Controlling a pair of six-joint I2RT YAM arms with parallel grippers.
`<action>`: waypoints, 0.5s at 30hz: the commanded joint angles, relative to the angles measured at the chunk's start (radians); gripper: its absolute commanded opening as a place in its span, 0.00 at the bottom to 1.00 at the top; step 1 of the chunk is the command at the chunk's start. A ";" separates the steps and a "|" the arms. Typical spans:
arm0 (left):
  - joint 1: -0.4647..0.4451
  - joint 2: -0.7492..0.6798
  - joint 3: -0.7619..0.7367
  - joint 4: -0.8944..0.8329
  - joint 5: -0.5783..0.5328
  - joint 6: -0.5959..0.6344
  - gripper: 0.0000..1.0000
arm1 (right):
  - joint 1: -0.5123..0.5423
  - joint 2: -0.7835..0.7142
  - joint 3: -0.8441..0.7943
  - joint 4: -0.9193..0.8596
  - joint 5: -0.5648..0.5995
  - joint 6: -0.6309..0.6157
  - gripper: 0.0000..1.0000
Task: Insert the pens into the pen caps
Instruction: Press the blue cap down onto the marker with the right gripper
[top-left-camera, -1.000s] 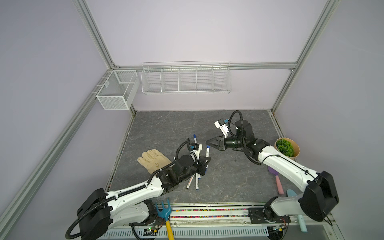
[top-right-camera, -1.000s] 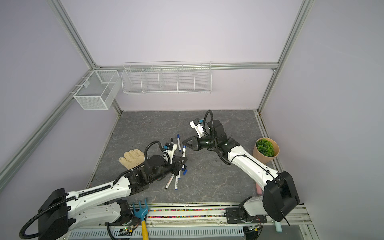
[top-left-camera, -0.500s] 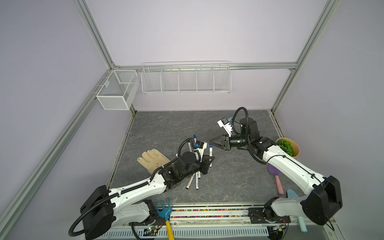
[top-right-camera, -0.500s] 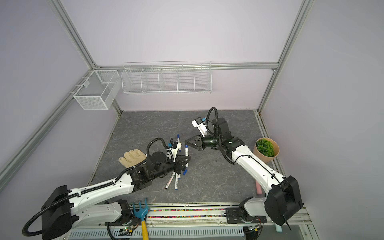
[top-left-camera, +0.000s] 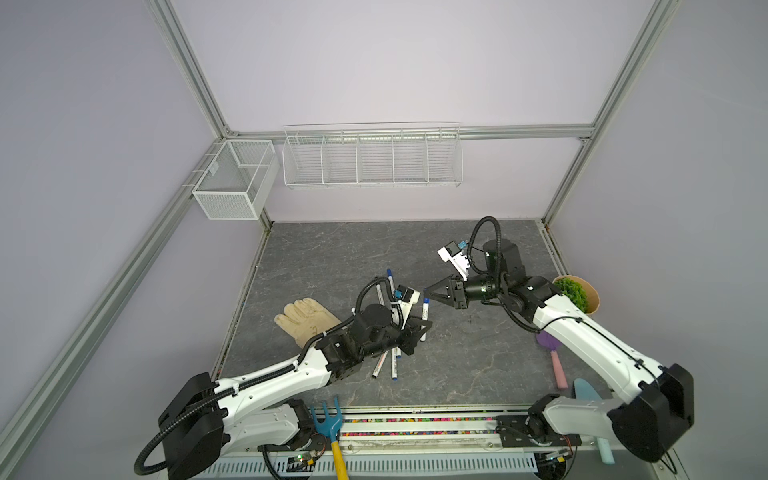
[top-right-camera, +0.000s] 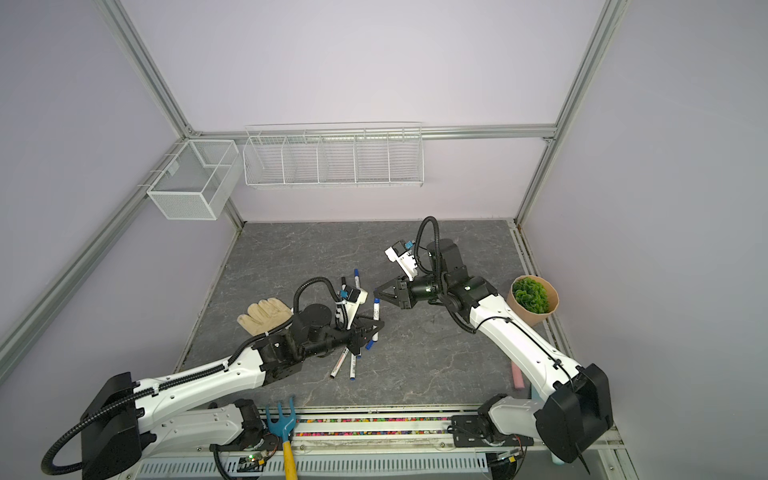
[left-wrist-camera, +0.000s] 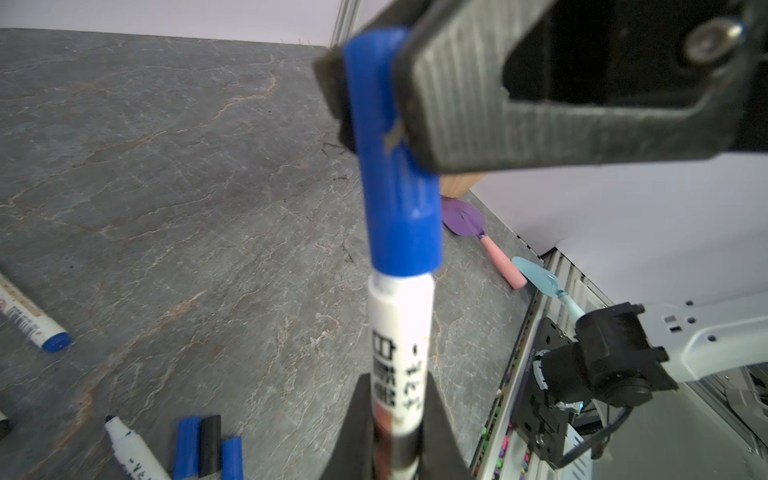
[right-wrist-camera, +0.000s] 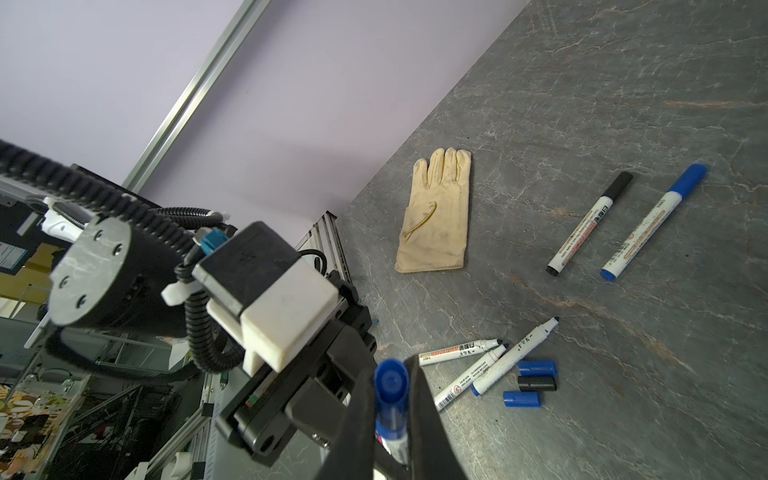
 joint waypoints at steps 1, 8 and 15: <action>0.056 -0.054 0.060 0.164 -0.035 0.015 0.00 | 0.030 -0.007 -0.039 -0.241 -0.183 -0.017 0.08; 0.081 -0.085 0.069 0.135 0.057 0.021 0.00 | 0.031 -0.033 -0.068 -0.220 -0.257 -0.004 0.08; 0.093 -0.097 0.077 0.144 0.036 0.040 0.00 | 0.040 -0.072 -0.122 -0.215 -0.270 0.007 0.08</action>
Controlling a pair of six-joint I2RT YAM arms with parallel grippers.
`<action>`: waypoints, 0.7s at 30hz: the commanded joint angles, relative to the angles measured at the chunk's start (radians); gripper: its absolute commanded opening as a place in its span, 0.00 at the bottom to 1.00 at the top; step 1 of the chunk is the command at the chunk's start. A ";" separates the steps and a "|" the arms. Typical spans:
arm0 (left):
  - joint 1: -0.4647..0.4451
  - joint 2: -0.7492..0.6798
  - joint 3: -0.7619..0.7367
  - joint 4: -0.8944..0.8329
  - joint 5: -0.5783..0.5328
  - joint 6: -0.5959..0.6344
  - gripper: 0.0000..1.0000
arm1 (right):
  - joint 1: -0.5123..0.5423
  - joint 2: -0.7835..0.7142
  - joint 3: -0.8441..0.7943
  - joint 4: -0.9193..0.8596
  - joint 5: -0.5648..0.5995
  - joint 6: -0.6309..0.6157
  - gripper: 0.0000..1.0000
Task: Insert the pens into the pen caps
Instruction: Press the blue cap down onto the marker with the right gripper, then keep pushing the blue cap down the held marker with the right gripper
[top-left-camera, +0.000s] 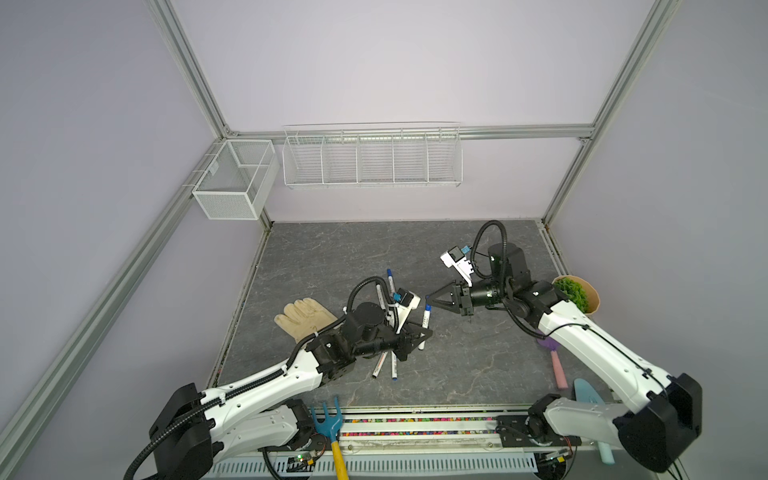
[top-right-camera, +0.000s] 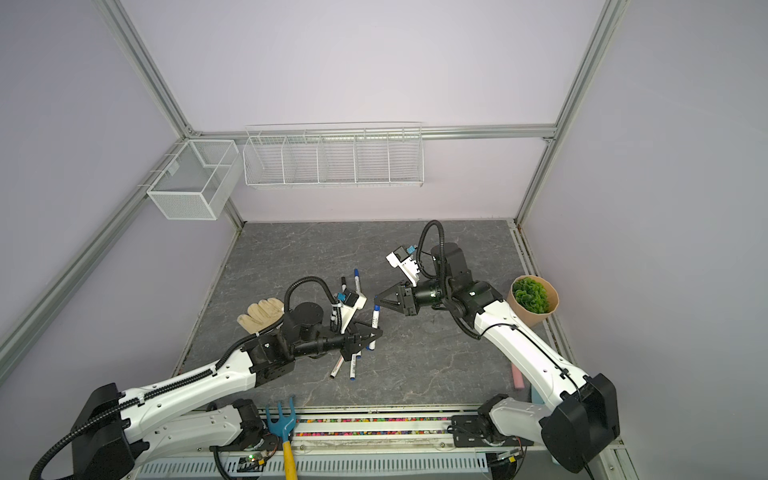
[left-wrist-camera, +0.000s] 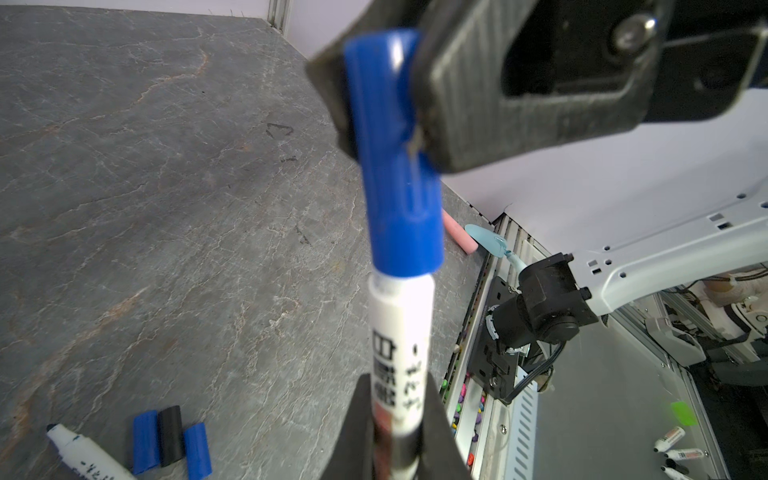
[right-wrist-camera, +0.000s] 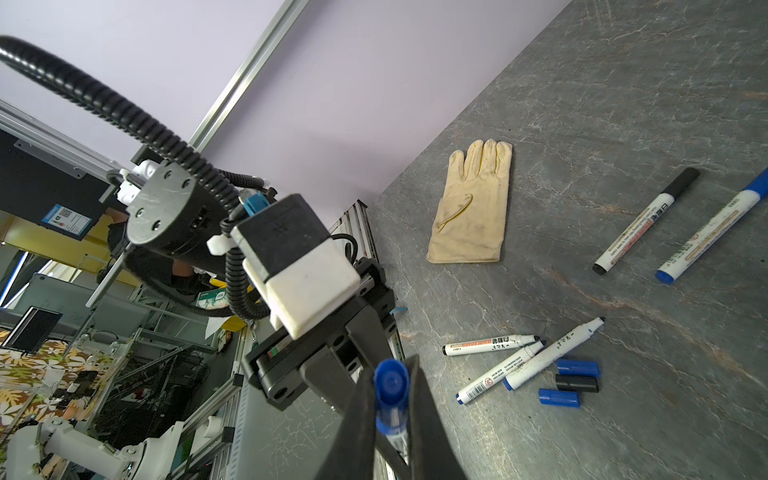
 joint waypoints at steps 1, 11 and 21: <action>0.059 -0.036 0.078 0.215 -0.148 0.002 0.00 | 0.046 -0.019 -0.076 -0.223 -0.176 0.011 0.08; 0.057 0.001 0.053 0.276 -0.303 0.030 0.00 | 0.132 0.012 -0.014 -0.309 -0.023 -0.089 0.10; 0.017 -0.005 0.000 0.365 -0.387 0.120 0.00 | 0.142 0.029 0.044 -0.327 0.099 -0.116 0.14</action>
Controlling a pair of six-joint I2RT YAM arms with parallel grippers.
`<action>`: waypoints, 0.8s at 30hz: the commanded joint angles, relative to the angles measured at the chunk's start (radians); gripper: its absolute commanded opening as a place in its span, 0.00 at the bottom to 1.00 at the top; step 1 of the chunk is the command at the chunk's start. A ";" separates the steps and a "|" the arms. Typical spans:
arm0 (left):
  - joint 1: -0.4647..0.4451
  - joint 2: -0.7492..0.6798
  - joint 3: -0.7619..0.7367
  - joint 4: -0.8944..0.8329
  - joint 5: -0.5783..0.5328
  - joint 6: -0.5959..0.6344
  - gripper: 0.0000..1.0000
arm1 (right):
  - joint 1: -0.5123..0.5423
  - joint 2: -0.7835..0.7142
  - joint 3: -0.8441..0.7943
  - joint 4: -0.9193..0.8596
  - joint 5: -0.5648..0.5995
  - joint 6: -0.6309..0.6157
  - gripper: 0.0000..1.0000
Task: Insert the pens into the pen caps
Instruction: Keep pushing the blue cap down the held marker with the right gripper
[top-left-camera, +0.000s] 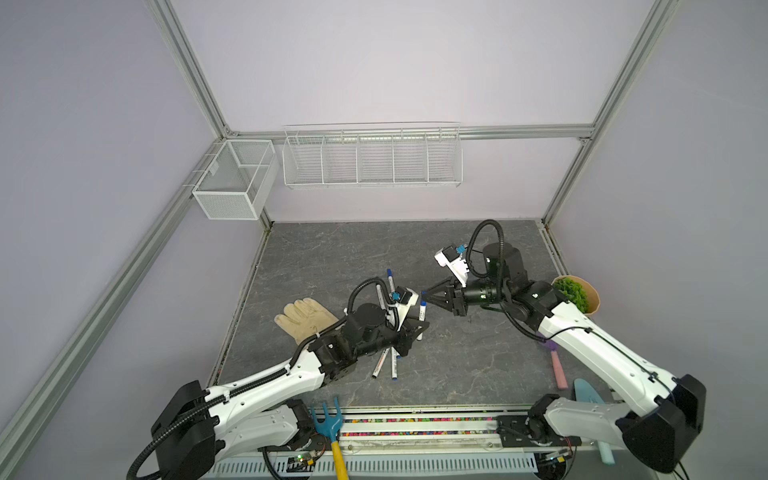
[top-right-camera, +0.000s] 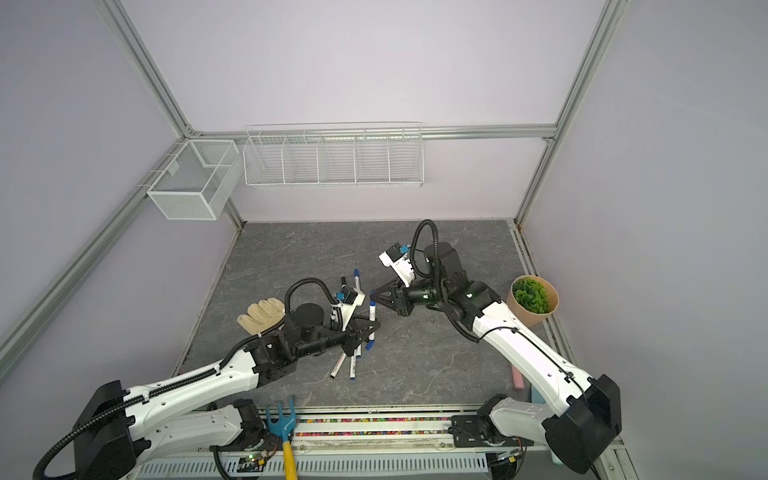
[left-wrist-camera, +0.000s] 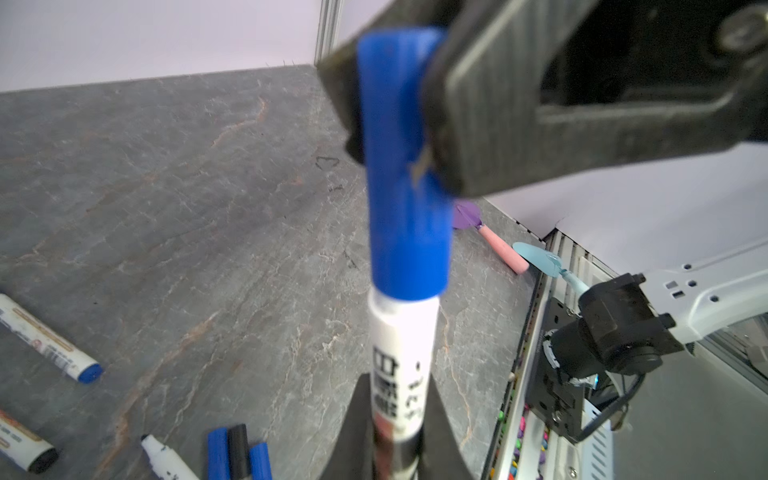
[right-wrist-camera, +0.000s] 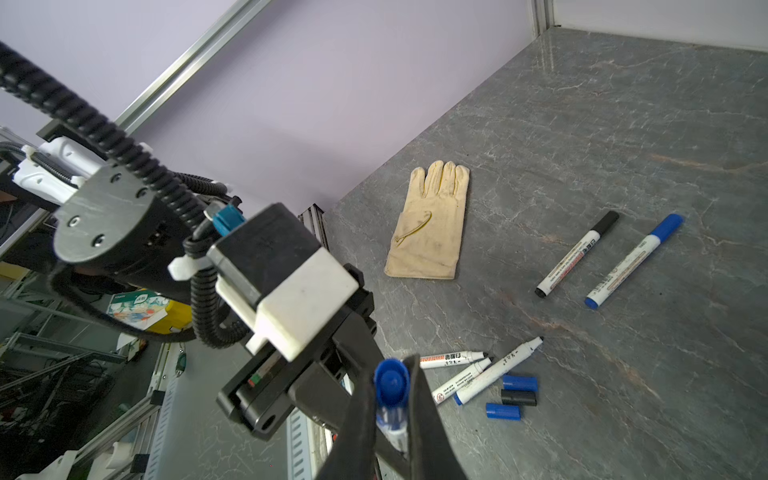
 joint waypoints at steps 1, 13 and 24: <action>0.024 -0.021 0.028 0.278 -0.215 0.031 0.00 | 0.056 0.024 -0.019 -0.296 -0.114 -0.024 0.16; -0.010 0.011 -0.011 0.221 -0.237 0.050 0.00 | -0.030 -0.062 0.036 -0.212 0.012 0.017 0.48; -0.070 0.054 -0.040 0.225 -0.261 0.015 0.00 | -0.030 0.021 0.206 -0.121 0.055 0.027 0.47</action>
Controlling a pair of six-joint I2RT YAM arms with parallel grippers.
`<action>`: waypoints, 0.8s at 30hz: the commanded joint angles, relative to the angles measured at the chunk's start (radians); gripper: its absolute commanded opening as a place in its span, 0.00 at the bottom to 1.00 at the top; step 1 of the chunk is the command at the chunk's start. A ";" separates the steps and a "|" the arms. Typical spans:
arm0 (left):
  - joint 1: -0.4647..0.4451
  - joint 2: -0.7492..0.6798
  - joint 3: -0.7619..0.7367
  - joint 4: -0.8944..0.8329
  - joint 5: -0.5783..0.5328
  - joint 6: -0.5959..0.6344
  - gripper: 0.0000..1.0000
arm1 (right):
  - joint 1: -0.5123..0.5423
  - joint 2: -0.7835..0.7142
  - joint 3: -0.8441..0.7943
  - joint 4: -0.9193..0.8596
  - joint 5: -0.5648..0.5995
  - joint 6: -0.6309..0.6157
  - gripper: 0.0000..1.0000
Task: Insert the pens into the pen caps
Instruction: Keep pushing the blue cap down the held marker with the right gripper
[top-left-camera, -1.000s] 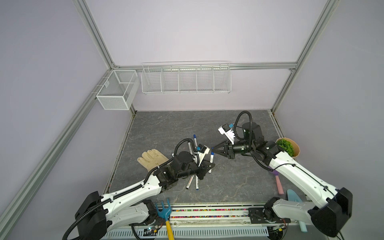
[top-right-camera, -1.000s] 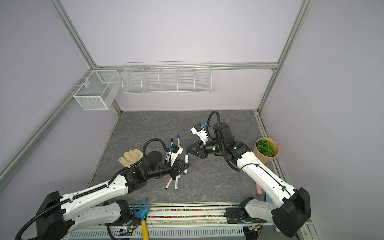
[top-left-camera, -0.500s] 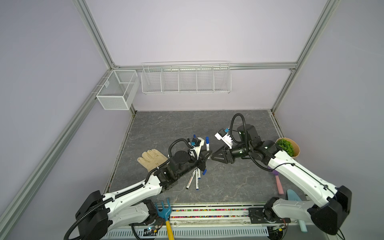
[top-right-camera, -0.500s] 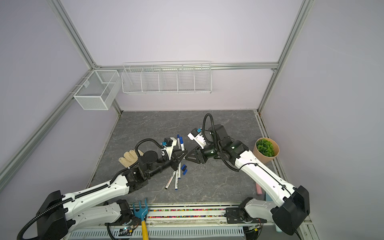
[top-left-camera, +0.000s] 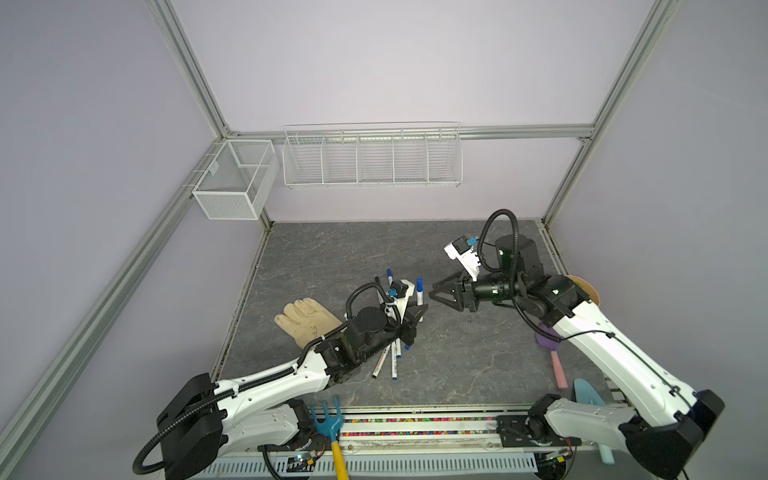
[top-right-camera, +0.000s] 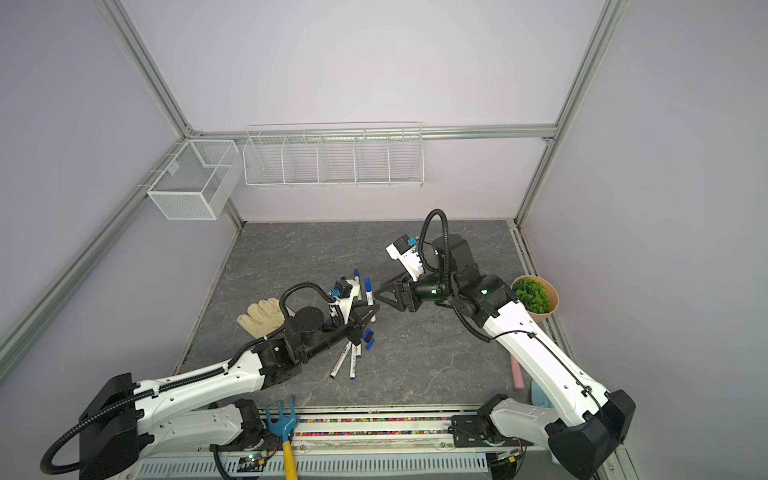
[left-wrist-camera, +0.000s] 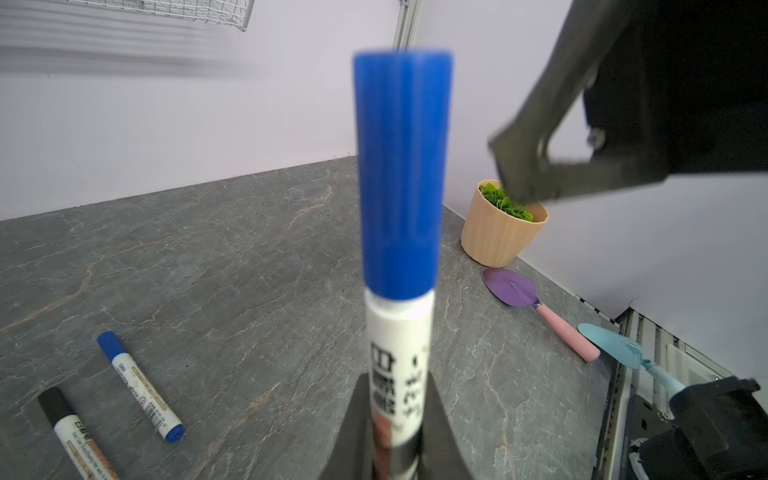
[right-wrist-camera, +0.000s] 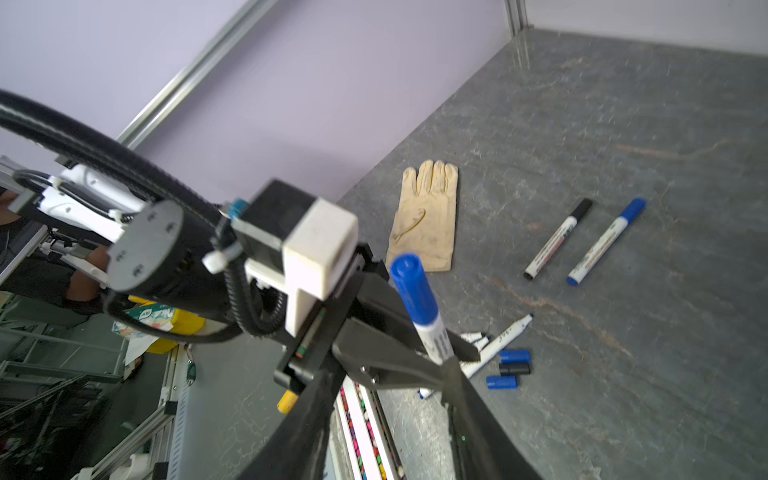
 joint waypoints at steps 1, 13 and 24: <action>-0.016 0.015 -0.016 0.032 -0.019 -0.015 0.00 | -0.002 0.056 0.045 0.047 0.013 0.009 0.47; -0.028 0.023 -0.012 0.049 -0.022 -0.018 0.00 | 0.040 0.157 0.080 0.068 0.025 0.011 0.43; -0.028 -0.020 -0.029 0.085 -0.048 -0.045 0.00 | 0.051 0.150 -0.002 0.065 0.028 0.032 0.27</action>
